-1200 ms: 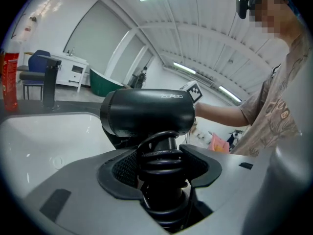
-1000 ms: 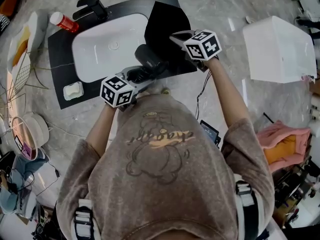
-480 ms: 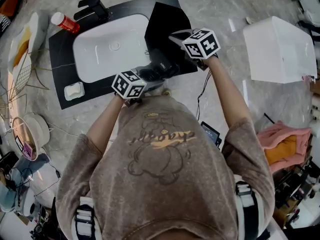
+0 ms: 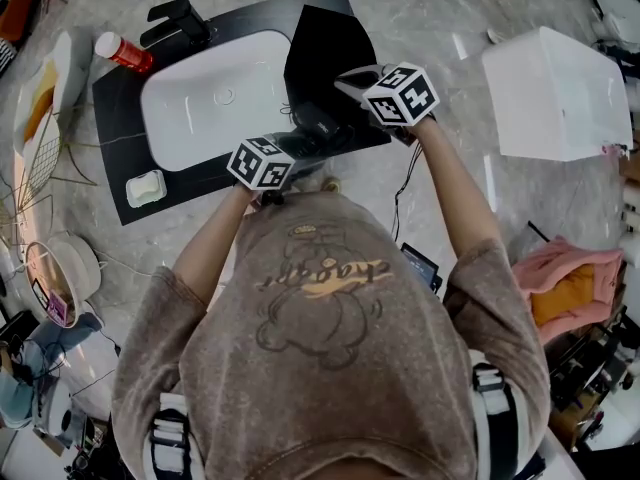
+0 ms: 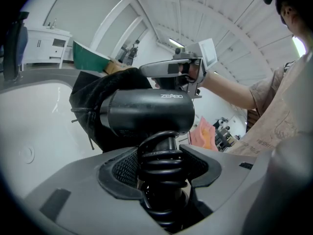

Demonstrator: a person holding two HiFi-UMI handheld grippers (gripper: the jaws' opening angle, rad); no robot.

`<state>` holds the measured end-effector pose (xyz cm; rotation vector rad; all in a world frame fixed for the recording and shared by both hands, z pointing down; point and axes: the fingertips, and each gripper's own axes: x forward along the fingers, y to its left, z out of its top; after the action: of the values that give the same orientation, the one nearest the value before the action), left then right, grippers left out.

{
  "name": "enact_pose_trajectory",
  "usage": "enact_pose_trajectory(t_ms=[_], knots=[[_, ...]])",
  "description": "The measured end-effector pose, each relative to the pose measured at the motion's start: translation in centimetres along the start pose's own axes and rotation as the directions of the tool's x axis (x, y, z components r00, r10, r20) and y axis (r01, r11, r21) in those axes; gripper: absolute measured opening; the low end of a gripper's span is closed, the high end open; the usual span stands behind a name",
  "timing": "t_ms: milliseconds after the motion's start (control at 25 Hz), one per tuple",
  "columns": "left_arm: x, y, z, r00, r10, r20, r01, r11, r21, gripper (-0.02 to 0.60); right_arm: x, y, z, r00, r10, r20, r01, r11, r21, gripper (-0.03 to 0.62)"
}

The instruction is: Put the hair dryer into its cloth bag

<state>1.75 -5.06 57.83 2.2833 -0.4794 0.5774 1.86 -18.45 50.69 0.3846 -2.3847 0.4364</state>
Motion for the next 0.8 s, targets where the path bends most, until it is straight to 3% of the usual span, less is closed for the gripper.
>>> enact_pose_trajectory(t_ms=[280,800], knots=[[0.6,1.4,-0.1,0.998,0.052,-0.023,-0.052,0.998,-0.033,0.258,-0.1,1.0,-0.4,1.000,0.023,-0.017,-0.023,0.999,-0.039,0.012],[1.7,4.4,2.3,0.988,0.155,0.009,-0.153,0.982,-0.108,0.258,-0.3,2.2,0.2,0.997,0.079,-0.004,-0.079,0.996,-0.033,0.011]])
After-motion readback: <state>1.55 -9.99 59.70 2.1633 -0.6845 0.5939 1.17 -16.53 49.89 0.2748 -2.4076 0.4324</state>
